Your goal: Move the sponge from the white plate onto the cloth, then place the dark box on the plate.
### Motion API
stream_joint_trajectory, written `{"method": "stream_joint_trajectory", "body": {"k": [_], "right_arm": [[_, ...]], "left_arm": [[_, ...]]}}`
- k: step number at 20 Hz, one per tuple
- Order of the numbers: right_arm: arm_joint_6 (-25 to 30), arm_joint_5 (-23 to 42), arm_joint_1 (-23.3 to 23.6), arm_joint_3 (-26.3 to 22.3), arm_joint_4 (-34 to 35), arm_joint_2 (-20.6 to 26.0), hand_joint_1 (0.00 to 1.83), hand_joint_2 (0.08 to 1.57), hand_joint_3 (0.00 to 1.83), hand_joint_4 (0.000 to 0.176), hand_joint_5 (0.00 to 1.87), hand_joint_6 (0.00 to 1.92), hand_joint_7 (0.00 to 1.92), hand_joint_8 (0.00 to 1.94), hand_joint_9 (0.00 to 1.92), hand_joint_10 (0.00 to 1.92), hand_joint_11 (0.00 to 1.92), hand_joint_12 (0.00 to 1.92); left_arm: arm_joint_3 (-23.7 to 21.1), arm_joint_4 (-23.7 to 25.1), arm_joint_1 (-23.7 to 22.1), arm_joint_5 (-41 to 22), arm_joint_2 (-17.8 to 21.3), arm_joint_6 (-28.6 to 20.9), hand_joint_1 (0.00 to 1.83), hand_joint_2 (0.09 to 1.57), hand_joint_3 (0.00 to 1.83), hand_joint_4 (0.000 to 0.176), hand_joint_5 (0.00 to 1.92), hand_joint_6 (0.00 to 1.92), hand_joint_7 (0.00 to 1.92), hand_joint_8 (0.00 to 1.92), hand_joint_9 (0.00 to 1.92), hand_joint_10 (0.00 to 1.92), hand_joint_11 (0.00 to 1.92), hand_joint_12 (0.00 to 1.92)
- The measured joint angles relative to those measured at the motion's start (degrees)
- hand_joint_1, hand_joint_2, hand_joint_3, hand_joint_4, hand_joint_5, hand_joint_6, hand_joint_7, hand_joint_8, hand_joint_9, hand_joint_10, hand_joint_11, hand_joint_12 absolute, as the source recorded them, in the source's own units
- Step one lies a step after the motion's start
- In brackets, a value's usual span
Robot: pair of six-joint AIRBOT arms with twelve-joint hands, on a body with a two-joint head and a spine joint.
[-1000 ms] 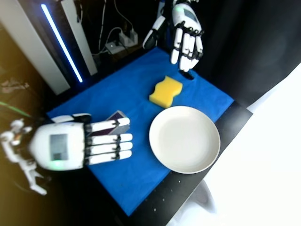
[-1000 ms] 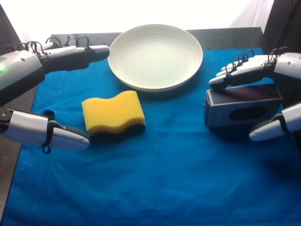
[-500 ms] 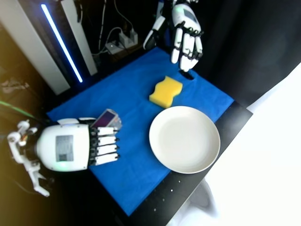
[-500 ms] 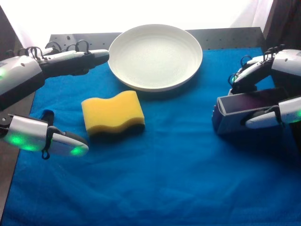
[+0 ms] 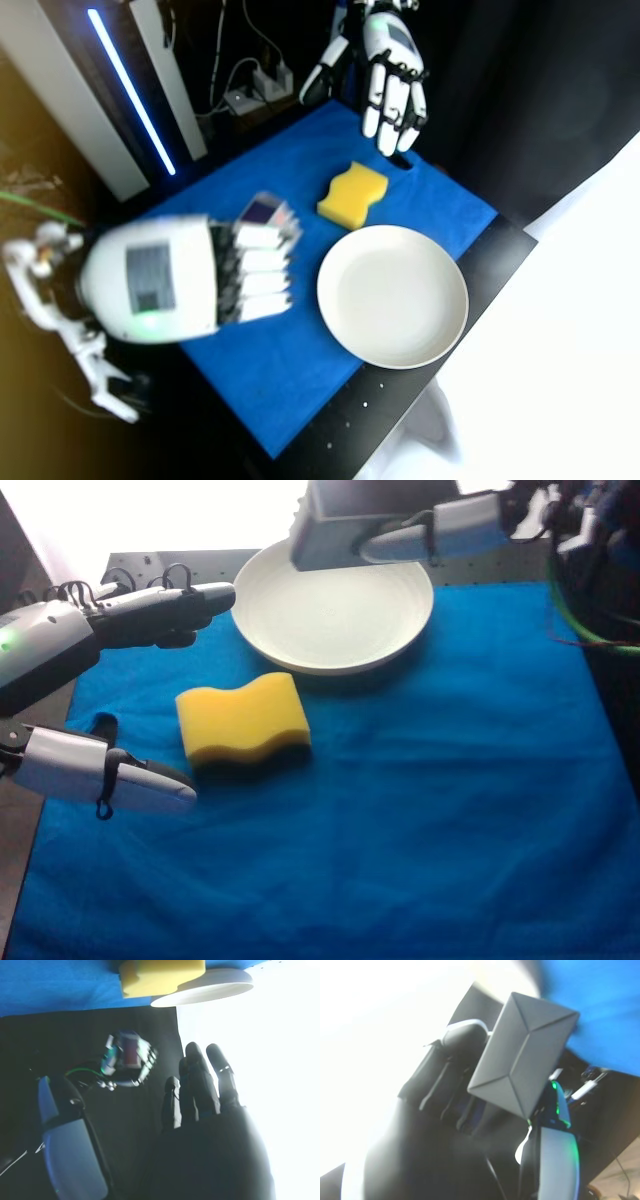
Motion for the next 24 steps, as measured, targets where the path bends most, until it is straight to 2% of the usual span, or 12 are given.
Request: {"method": "stream_joint_trajectory", "body": {"k": [3,5,7,9,11,13,14,15,16,18,20,24], "right_arm": [[0.0,-6.5,0.0,5.1,1.1,-5.8,1.11,1.13,0.00,0.000,0.93,1.08,0.85,1.09,0.82,1.26,0.77,1.63],[0.0,-9.9,0.0,6.8,1.0,-7.9,1.12,1.07,0.00,0.022,1.05,0.88,0.93,1.09,0.88,1.32,0.79,1.67],[0.2,-13.8,0.1,8.7,-1.0,-10.3,1.16,1.12,0.00,0.000,0.96,1.03,1.00,1.09,1.09,1.22,0.97,1.45],[1.9,-17.2,0.1,11.2,-4.2,-12.7,1.23,1.12,0.00,0.000,0.87,1.16,1.08,0.93,0.96,1.03,0.73,1.31],[3.2,-20.6,0.1,12.3,-6.4,-14.2,1.21,1.13,0.00,0.016,0.90,1.12,1.01,1.02,0.83,1.08,0.62,1.35],[5.3,-21.6,0.1,13.3,-8.4,-14.9,1.11,1.15,0.00,0.000,0.88,1.13,0.75,1.10,0.66,1.36,0.56,1.65],[5.4,-21.8,0.1,13.4,-8.8,-14.8,1.03,1.04,0.00,0.000,0.70,0.57,0.62,1.01,0.58,1.37,0.52,1.64],[5.6,-21.9,0.1,13.5,-8.9,-14.8,0.79,0.96,0.00,0.088,0.29,0.15,0.28,0.36,0.28,0.62,0.10,1.32],[5.5,-22.2,0.1,13.6,-9.4,-14.7,0.57,0.88,0.00,0.158,0.11,0.03,0.15,0.09,0.25,0.24,0.02,1.11],[5.7,-22.6,0.1,13.7,-9.4,-14.4,0.51,0.81,0.00,0.175,0.00,0.00,0.01,0.00,0.03,0.04,0.00,0.34],[6.0,-19.8,0.2,12.2,-7.9,-12.6,0.50,0.79,0.00,0.176,0.00,0.00,0.00,0.00,0.00,0.00,0.00,0.01],[6.0,-11.6,0.2,8.1,-2.7,-7.3,0.50,0.81,0.00,0.176,0.00,0.00,0.00,0.00,0.00,0.00,0.00,0.00]], "left_arm": [[1.1,-0.3,-1.2,0.3,-1.3,0.0,0.79,0.77,0.00,0.127,0.18,0.00,0.33,0.00,0.49,0.01,0.00,0.97],[1.5,0.4,-2.2,0.0,-2.1,-0.1,0.85,0.75,0.00,0.089,0.18,0.00,0.31,0.00,0.44,0.00,0.00,1.22],[2.0,2.4,-3.3,0.4,-2.5,-0.7,0.80,0.75,0.00,0.105,0.19,0.00,0.34,0.01,0.46,0.02,0.00,1.16],[2.4,2.8,-4.3,0.8,-2.5,-1.0,0.81,0.74,0.00,0.115,0.18,0.00,0.31,0.00,0.44,0.01,0.00,1.14],[3.1,3.5,-5.3,1.2,-3.0,-1.4,0.75,0.78,0.00,0.131,0.24,0.01,0.45,0.02,0.53,0.03,0.12,1.06],[3.7,4.5,-5.8,2.0,-3.9,-2.0,0.76,0.80,0.01,0.138,0.30,0.01,0.53,0.02,0.56,0.03,0.13,1.07],[3.7,5.0,-6.0,2.6,-4.2,-2.2,0.75,0.81,0.01,0.136,0.31,0.02,0.53,0.02,0.56,0.02,0.13,1.08],[3.6,5.4,-6.0,2.7,-4.2,-2.3,0.77,0.82,0.00,0.107,0.32,0.01,0.52,0.01,0.56,0.02,0.11,1.14],[3.6,5.4,-6.0,2.7,-4.2,-2.5,0.77,0.81,0.00,0.104,0.32,0.01,0.52,0.00,0.56,0.02,0.10,1.15],[3.6,5.1,-6.0,2.8,-4.2,-2.5,0.72,0.83,0.00,0.084,0.34,0.01,0.51,0.00,0.59,0.03,0.12,1.21],[3.6,5.0,-5.9,2.8,-4.2,-2.7,0.72,0.83,0.00,0.100,0.34,0.01,0.53,0.01,0.59,0.03,0.12,1.21],[3.1,3.9,-5.0,2.4,-4.1,-2.8,0.70,0.84,0.01,0.139,0.28,0.00,0.49,0.00,0.57,0.02,0.10,1.20]]}}
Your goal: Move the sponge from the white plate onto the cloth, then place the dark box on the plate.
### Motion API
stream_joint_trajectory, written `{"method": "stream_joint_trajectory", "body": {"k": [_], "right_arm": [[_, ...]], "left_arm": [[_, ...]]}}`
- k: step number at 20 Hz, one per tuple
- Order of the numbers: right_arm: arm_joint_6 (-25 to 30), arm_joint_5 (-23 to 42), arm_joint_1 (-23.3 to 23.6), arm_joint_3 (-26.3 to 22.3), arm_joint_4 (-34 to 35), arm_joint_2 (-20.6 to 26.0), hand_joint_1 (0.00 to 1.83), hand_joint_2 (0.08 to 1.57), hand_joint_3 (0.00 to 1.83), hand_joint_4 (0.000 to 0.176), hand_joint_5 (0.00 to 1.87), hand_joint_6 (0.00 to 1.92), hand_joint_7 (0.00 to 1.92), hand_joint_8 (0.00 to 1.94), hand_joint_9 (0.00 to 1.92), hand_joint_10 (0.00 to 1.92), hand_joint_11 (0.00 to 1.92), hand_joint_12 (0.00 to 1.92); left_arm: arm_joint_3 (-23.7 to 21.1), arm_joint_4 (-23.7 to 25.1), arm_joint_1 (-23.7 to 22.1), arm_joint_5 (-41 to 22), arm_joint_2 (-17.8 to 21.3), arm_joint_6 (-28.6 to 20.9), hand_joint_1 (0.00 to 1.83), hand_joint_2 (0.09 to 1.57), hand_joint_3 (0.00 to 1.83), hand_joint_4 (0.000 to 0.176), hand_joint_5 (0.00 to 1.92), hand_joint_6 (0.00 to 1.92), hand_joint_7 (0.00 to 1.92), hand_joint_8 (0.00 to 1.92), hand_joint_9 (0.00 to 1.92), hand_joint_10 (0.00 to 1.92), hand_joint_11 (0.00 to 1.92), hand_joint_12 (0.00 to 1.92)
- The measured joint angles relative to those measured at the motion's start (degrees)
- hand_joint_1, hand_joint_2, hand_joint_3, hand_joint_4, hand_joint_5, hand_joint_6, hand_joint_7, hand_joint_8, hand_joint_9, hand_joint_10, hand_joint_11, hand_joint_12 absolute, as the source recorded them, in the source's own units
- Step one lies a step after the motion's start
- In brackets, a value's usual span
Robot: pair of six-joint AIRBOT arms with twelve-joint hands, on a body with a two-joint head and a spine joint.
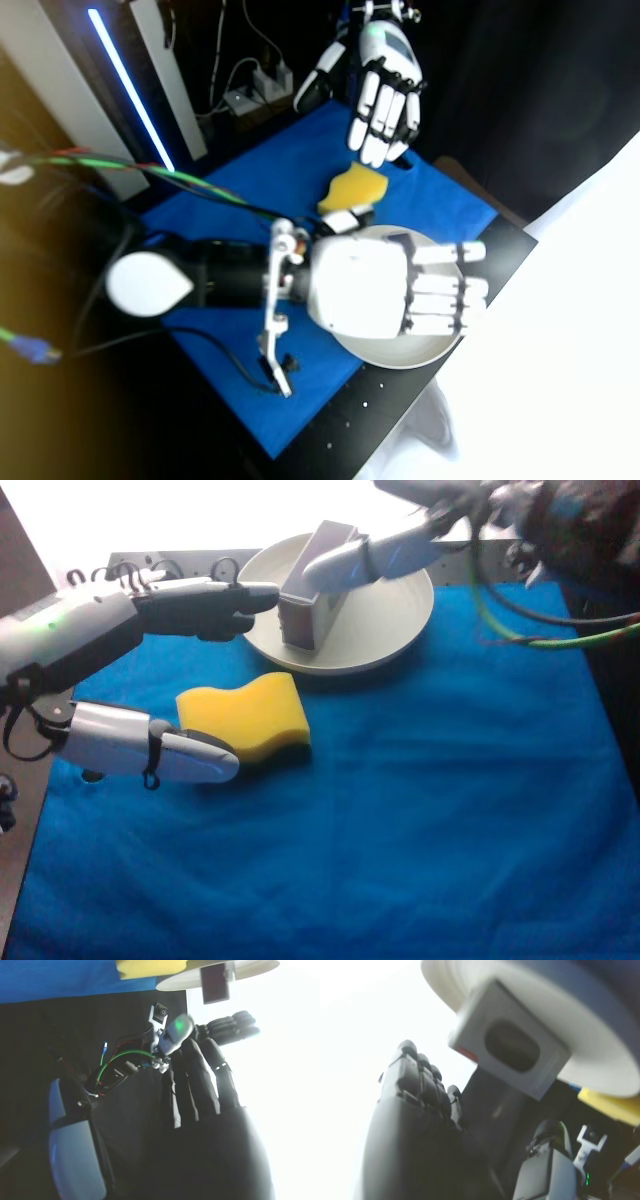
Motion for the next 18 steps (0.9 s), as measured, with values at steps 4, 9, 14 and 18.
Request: {"method": "stream_joint_trajectory", "body": {"k": [4,9,14,18], "right_arm": [[-0.1,14.5,-3.4,-7.6,9.7,9.4,0.64,0.85,0.01,0.159,0.00,0.00,0.00,0.00,0.00,0.00,0.00,0.00],[-6.7,33.3,-16.5,-20.3,25.4,19.8,0.74,0.90,0.02,0.159,0.07,0.00,0.00,0.00,0.00,0.00,0.00,0.00],[-10.6,48.3,-33.6,-30.8,38.6,26.1,0.56,0.93,0.01,0.176,0.05,0.00,0.06,0.01,0.00,0.00,0.00,0.00],[-11.8,53.4,-41.1,-35.2,42.4,27.4,0.51,0.98,0.02,0.176,0.00,0.00,0.01,0.00,0.00,0.00,0.00,0.00]], "left_arm": [[-0.4,-0.7,1.2,-2.6,1.0,-1.5,0.58,0.91,0.01,0.067,0.26,0.00,0.39,0.00,0.50,0.00,0.08,1.27],[-2.5,-7.9,4.9,-11.6,3.9,0.9,0.64,0.88,0.00,0.063,0.22,0.00,0.38,0.00,0.48,0.01,0.06,1.52],[-5.4,-13.3,11.1,-19.9,6.0,2.7,0.58,0.90,0.00,0.078,0.16,0.00,0.08,0.00,0.17,0.00,0.00,1.28],[-7.2,-18.3,17.1,-24.3,7.0,2.8,0.56,0.94,0.01,0.059,0.06,0.00,0.00,0.00,0.02,0.00,0.00,0.95]]}}
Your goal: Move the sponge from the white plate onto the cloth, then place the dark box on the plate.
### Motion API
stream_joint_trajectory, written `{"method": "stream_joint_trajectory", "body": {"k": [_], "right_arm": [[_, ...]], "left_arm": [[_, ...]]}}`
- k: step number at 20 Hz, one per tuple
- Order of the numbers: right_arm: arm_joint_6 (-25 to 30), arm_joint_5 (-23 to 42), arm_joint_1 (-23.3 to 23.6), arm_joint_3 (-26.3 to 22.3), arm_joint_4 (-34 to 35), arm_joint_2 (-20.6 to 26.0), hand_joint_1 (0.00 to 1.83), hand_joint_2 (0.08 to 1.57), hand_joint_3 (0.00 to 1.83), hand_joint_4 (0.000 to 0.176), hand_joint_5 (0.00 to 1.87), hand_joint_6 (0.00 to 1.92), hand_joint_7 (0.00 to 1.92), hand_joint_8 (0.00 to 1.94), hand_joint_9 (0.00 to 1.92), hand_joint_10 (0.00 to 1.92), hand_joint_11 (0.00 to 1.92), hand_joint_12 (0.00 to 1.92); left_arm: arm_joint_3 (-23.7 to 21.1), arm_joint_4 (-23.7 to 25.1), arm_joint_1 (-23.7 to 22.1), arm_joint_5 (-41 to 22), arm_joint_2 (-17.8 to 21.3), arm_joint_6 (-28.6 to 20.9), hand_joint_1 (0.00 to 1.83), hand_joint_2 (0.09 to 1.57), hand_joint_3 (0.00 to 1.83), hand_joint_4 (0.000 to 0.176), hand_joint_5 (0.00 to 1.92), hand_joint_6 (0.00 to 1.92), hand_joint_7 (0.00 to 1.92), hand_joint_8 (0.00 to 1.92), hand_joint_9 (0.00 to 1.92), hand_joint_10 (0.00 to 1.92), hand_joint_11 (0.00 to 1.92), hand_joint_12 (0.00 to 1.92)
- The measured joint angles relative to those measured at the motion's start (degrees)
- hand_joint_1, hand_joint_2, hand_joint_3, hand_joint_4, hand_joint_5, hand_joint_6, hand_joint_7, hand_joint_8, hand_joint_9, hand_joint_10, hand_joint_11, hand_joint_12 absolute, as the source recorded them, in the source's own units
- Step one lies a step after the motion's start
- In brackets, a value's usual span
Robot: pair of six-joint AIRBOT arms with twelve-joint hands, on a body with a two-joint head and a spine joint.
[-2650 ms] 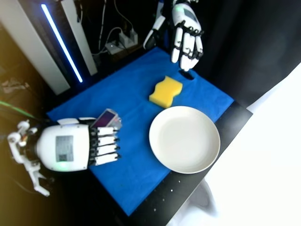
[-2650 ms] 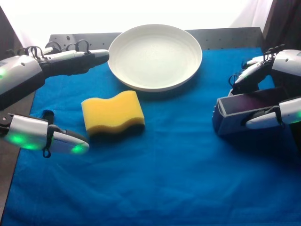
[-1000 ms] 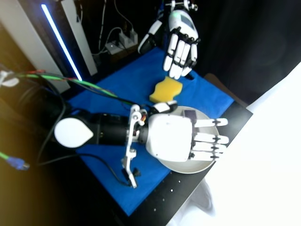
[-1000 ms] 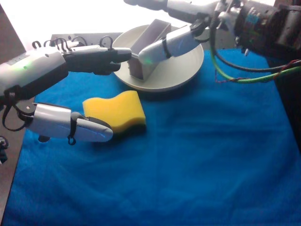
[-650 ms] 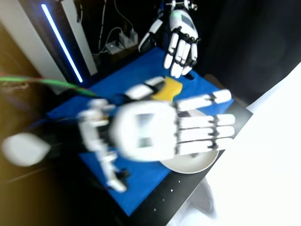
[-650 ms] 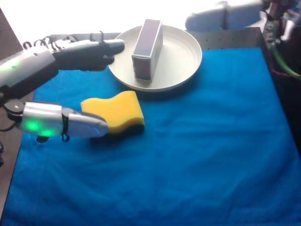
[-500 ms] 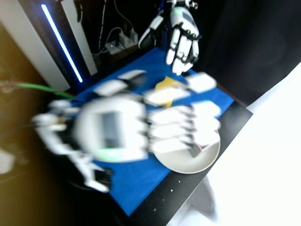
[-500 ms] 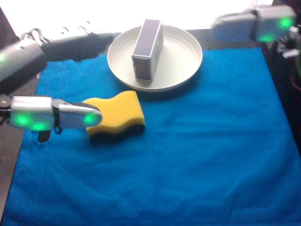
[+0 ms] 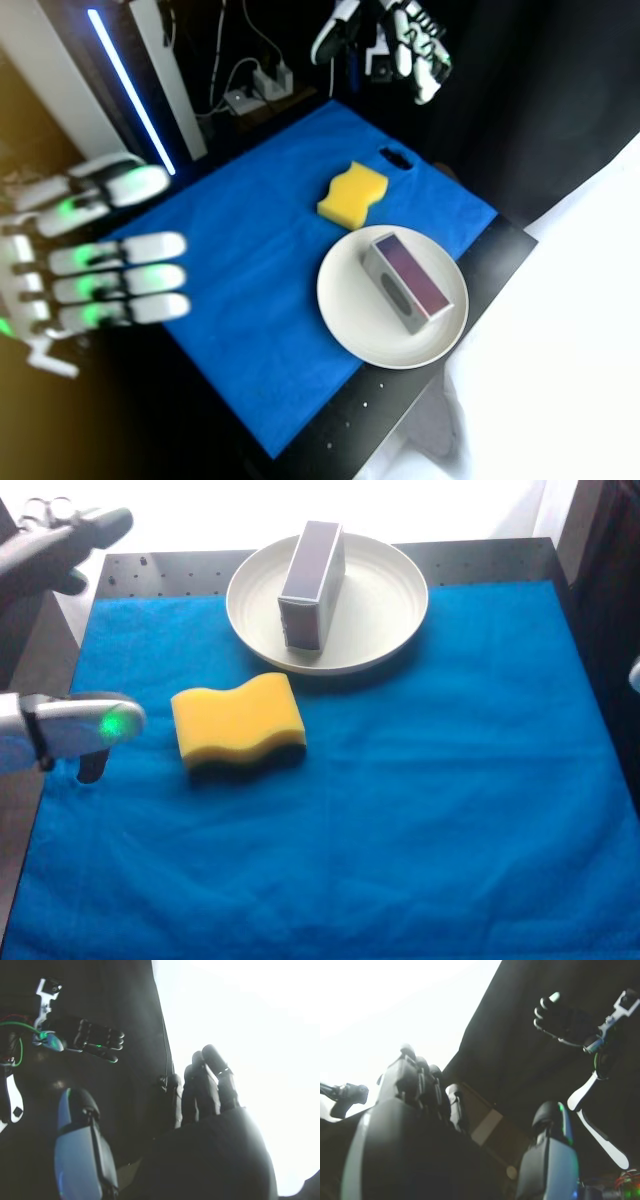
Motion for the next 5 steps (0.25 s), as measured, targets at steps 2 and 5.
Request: {"method": "stream_joint_trajectory", "body": {"k": [2,5], "right_arm": [[-0.1,0.7,-0.3,-0.4,1.8,0.2,0.47,0.98,0.01,0.176,0.00,0.00,0.01,0.00,0.00,0.00,0.00,0.00],[-0.1,2.2,-1.7,-1.2,2.1,0.6,0.50,0.96,0.00,0.176,0.00,0.00,0.02,0.00,0.00,0.00,0.00,0.00]], "left_arm": [[-0.4,-1.7,1.3,-1.9,0.1,0.1,0.51,1.00,0.03,0.049,0.04,0.00,0.00,0.00,0.01,0.00,0.00,0.95],[-0.4,-2.2,1.4,-3.5,-0.1,0.1,0.49,0.97,0.00,0.098,0.06,0.01,0.00,0.00,0.02,0.00,0.00,0.74]]}}
